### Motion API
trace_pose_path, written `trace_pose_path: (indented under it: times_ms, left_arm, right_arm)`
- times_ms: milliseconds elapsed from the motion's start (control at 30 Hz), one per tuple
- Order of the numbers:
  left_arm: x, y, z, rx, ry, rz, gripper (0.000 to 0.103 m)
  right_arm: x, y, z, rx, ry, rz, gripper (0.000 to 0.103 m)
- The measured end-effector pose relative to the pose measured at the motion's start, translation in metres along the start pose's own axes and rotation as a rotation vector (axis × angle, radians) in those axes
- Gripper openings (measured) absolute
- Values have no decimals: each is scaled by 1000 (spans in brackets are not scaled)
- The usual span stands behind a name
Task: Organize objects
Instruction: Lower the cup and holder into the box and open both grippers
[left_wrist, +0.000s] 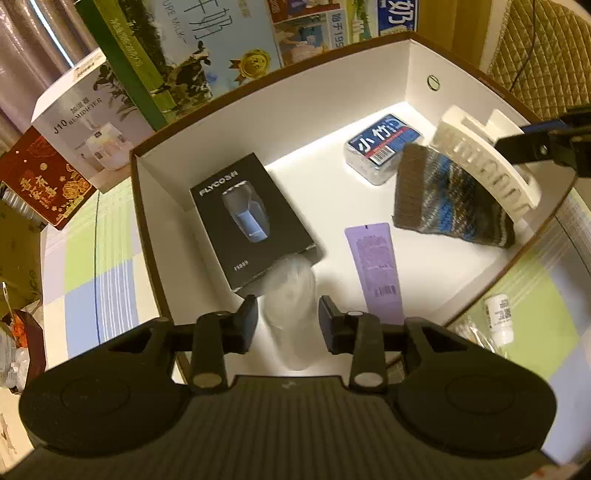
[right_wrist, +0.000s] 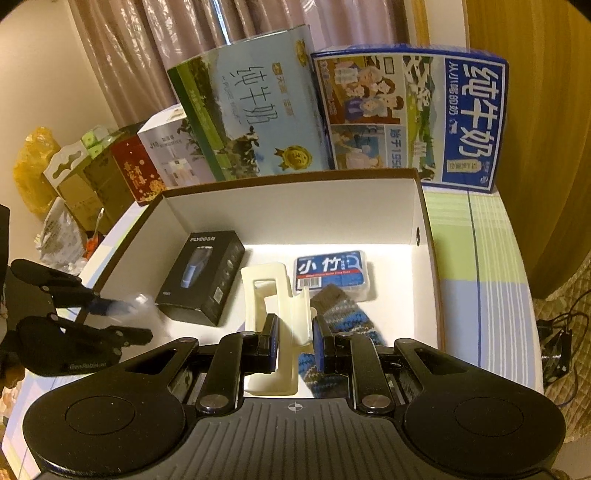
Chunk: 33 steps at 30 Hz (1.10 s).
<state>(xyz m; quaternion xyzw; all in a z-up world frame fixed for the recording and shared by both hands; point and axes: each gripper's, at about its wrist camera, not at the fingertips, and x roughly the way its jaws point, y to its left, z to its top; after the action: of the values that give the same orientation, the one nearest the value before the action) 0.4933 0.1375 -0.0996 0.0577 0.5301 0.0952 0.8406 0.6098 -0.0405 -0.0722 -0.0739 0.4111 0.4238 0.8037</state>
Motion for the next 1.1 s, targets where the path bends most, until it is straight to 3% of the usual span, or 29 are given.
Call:
trace_pose_path:
  times_ms: [200, 700, 967, 1033, 1100]
  left_arm:
    - [-10, 8, 3, -48, -46, -44, 49]
    - [-15, 18, 3, -95, -56, -38, 53]
    - [-14, 18, 3, -108, -54, -38, 59]
    - [-14, 18, 3, -110, -56, -37, 62]
    - [-15, 18, 3, -109, -58, -37, 63]
  right_arm:
    - [4, -1, -1, 3, 22, 11, 16]
    - [25, 8, -1, 14, 82, 34, 16]
    - [37, 5, 4, 85, 94, 72, 17]
    - [38, 4, 4, 95, 96, 67, 22]
    - [36, 3, 4, 90, 96, 62, 33]
